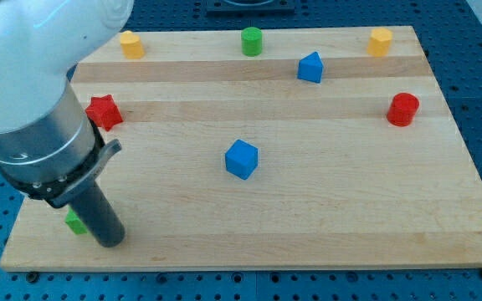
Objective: Push green star a bit left
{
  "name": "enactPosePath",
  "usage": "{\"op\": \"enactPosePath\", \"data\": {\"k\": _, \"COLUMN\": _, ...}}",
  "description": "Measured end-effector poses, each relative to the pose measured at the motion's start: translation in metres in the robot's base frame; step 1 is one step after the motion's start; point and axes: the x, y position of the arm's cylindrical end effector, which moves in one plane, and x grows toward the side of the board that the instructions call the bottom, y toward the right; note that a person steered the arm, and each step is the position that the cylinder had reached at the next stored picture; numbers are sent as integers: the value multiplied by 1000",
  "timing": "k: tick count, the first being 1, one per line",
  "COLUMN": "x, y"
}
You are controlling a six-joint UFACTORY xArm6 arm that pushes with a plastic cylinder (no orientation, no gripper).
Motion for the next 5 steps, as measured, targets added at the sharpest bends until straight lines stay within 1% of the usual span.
{"op": "enactPosePath", "data": {"k": 2, "x": -4, "y": -18}}
{"op": "enactPosePath", "data": {"k": 4, "x": -4, "y": -21}}
{"op": "enactPosePath", "data": {"k": 5, "x": -4, "y": 2}}
